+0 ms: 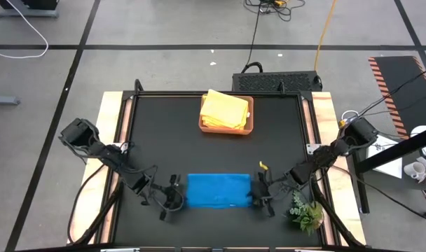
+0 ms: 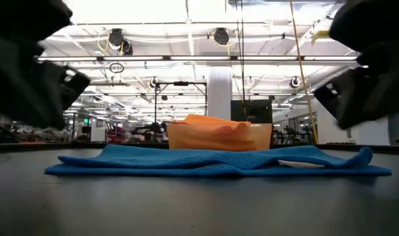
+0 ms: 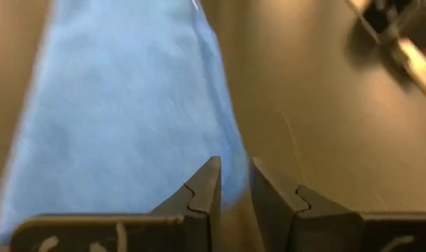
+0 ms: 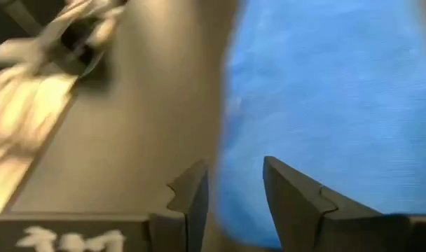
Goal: Fold microfiber towels
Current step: Fold the blue microfiber cloth
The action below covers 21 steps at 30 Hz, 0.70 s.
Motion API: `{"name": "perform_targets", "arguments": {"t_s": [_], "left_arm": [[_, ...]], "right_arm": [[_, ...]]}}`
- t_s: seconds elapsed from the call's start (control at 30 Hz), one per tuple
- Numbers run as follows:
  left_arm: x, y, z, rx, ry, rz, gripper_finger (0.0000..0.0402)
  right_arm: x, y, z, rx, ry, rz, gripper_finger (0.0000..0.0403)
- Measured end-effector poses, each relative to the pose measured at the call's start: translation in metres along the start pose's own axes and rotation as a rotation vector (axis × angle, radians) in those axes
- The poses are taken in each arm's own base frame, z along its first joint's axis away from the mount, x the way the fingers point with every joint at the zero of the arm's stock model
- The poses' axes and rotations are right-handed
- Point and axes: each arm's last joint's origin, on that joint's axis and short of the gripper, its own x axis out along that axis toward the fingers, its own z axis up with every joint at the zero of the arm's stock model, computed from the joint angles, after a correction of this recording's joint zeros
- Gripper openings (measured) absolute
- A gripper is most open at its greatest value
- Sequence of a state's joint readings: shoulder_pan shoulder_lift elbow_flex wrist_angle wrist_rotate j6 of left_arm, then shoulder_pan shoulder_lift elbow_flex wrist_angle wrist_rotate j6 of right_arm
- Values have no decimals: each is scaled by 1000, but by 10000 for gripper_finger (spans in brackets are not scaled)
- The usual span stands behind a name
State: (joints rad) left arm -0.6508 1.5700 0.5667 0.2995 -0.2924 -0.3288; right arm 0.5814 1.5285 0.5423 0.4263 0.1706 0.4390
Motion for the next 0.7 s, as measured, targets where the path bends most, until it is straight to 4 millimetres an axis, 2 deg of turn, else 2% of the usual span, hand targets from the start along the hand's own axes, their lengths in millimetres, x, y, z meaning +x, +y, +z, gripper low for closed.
{"name": "perform_targets", "arguments": {"t_s": [0.1, 0.23, 0.4, 0.57, 0.7], "left_arm": [[1, 5, 10, 6, -93, 46, 78], [4, 22, 25, -2, -195, 91, 79], [10, 56, 38, -65, -211, 20, 91], [17, 83, 47, -104, -192, -24, 144], [25, 95, 56, -107, -192, -21, 192]], "right_arm": [[-7, -14, 7, 89, -42, -169, 129], [-15, -38, 9, 232, -36, -365, 130], [-11, -60, 9, 378, 50, -335, 147], [-6, -72, 4, 449, 123, -306, 165], [-5, -73, 4, 452, 127, -304, 148]]}}
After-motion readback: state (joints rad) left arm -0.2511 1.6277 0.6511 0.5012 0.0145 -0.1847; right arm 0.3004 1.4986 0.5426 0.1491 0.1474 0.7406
